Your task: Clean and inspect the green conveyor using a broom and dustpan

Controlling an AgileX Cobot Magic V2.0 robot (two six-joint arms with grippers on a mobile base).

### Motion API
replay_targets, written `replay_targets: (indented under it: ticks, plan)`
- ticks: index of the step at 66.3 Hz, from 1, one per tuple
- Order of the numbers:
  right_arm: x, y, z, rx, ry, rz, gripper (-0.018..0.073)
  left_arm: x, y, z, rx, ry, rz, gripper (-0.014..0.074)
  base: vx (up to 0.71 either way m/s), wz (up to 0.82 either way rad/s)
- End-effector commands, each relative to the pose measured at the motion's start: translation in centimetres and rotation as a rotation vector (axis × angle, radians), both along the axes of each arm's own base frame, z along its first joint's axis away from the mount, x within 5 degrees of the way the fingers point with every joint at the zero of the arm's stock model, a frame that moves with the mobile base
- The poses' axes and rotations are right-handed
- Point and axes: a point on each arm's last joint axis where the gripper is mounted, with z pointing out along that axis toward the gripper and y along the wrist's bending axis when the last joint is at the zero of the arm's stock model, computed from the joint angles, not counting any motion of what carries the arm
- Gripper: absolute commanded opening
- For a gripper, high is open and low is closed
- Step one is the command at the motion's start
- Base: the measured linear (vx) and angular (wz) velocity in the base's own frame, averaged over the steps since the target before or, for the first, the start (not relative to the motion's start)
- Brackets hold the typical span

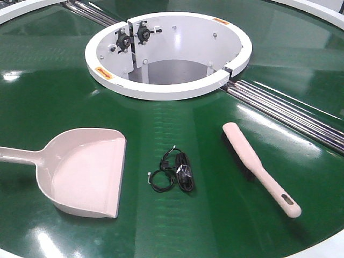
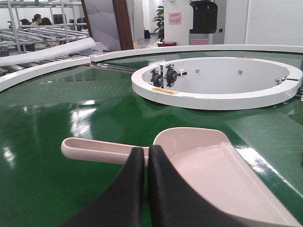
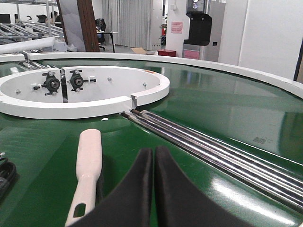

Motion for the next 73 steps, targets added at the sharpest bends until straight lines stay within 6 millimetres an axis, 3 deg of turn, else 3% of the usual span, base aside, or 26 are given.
replay_targets:
  ticks: [1, 8, 14, 20, 28, 36, 44, 62, 73]
  plan:
    - [-0.1, 0.0, 0.6, -0.011, -0.08, -0.004, -0.0008, -0.1, 0.0, 0.6, -0.006, -0.094, 0.0, -0.0006, 0.0, 0.0]
    - [-0.1, 0.0, 0.6, -0.011, -0.08, -0.004, -0.0008, -0.4, 0.0, 2.7, -0.02, -0.252, -0.005, -0.0006, 0.0, 0.0]
    - [-0.1, 0.0, 0.6, -0.011, -0.08, -0.004, -0.0008, -0.7, 0.0, 5.0, -0.019, -0.271, -0.004, -0.0006, 0.0, 0.0]
    - [-0.1, 0.0, 0.6, -0.011, -0.08, -0.004, -0.0008, -0.4, 0.0, 7.2, -0.017, -0.22, -0.001, -0.0006, 0.0, 0.0]
    - [-0.1, 0.0, 0.6, -0.011, -0.08, -0.004, -0.0008, 1.5, 0.0, 9.8, -0.012, -0.044, 0.003, -0.0006, 0.0, 0.0]
    - [-0.1, 0.0, 0.6, -0.011, -0.08, -0.004, -0.0008, 4.0, -0.1, 10.2, -0.001, 0.238, 0.011, -0.0006, 0.0, 0.0]
    - [-0.1, 0.0, 0.6, -0.011, -0.08, -0.004, -0.0008, 5.9, -0.2, 9.8, 0.006, 0.39, 0.013, -0.0006, 0.0, 0.0]
    - [-0.1, 0.0, 0.6, -0.011, -0.08, -0.004, -0.0008, 8.2, -0.3, 8.3, 0.013, 0.497, 0.013, 0.0002, 0.0, 0.0]
    - [-0.1, 0.0, 0.6, -0.011, -0.081, -0.004, -0.0008, 8.6, -0.3, 8.1, 0.015, 0.515, 0.012, 0.0081, 0.0, 0.0]
